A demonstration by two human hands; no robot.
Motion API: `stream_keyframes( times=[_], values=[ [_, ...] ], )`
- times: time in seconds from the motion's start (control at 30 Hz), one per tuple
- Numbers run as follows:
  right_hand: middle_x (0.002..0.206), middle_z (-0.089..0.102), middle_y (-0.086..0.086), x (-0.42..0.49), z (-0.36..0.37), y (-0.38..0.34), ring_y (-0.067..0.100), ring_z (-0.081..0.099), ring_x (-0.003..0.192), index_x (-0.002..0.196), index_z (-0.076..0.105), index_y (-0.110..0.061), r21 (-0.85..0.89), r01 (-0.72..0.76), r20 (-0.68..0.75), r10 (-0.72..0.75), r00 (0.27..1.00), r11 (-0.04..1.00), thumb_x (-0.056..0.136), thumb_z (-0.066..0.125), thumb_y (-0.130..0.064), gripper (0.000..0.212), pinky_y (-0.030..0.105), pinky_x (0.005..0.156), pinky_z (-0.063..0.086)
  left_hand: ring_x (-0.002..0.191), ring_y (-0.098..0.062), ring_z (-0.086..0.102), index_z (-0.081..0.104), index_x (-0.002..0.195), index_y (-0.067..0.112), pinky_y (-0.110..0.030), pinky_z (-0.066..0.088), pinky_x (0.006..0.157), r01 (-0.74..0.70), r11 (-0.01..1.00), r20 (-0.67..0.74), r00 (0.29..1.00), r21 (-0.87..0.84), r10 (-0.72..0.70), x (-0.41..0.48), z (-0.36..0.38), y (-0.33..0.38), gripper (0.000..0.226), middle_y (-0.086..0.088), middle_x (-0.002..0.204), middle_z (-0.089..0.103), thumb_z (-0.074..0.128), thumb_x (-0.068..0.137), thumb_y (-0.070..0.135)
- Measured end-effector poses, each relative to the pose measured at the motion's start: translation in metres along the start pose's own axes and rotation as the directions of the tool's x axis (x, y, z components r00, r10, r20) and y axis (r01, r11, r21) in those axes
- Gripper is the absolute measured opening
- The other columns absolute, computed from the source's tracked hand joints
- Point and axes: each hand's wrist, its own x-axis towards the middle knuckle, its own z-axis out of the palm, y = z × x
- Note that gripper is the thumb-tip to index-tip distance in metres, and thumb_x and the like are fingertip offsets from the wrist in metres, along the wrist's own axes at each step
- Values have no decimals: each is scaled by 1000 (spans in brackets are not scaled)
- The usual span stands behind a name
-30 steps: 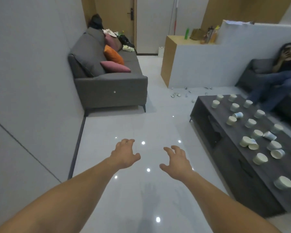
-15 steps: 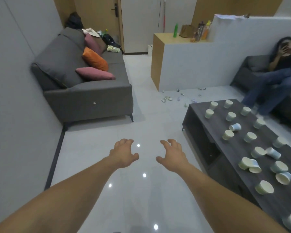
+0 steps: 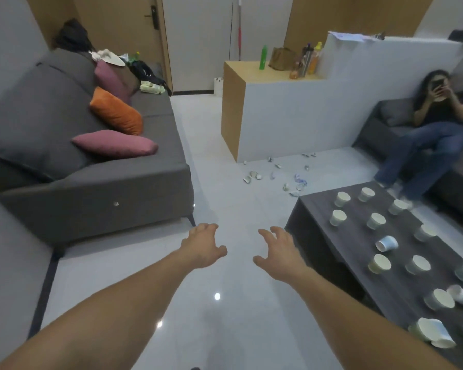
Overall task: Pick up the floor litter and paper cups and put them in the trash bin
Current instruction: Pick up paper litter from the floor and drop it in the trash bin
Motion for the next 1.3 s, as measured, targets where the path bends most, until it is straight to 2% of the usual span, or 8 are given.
stream_keyframes(
  times=[0.23, 0.57, 0.77, 1.07, 1.3],
  values=[
    [157, 14, -2, 118, -29, 8, 22, 10, 144, 150, 23, -32, 40, -61, 4, 61, 998, 997, 88, 59, -48, 74, 46, 109, 33, 140, -27, 21, 24, 148, 20, -45, 31, 111, -59, 998, 28, 998, 26, 58, 138, -44, 28, 74, -4, 153, 24, 55, 85, 45],
    [157, 13, 1, 332, -84, 85, 24, 12, 144, 151, 22, -30, 70, -48, 41, 45, 998, 996, 88, 59, -48, 76, 47, 110, 33, 139, -27, 23, 23, 149, 19, -46, 29, 111, -55, 997, 58, 997, 53, 52, 345, -78, 116, 73, -5, 153, 24, 55, 87, 44],
    [157, 14, 2, 440, -133, 127, 25, 13, 143, 151, 22, -29, 52, -55, 61, 52, 997, 997, 89, 59, -46, 74, 47, 110, 33, 139, -27, 24, 25, 148, 19, -45, 30, 111, -42, 999, 45, 998, -10, 42, 452, -104, 163, 72, -5, 153, 25, 55, 87, 42],
    [157, 14, 2, 628, -155, 148, 25, 14, 143, 151, 23, -30, 14, -70, 102, 68, 992, 997, 88, 59, -47, 74, 44, 109, 35, 138, -27, 24, 23, 148, 19, -43, 33, 108, -20, 1000, 116, 993, -24, 23, 645, -128, 170, 73, -5, 152, 25, 54, 87, 44],
    [156, 16, 3, 773, -184, 147, 26, 18, 141, 150, 25, -30, -2, -99, 112, 98, 989, 995, 87, 60, -47, 74, 40, 109, 35, 137, -28, 27, 24, 148, 19, -40, 36, 105, -41, 998, 141, 989, -42, 46, 805, -179, 178, 73, -7, 150, 28, 55, 86, 44]
  ],
)
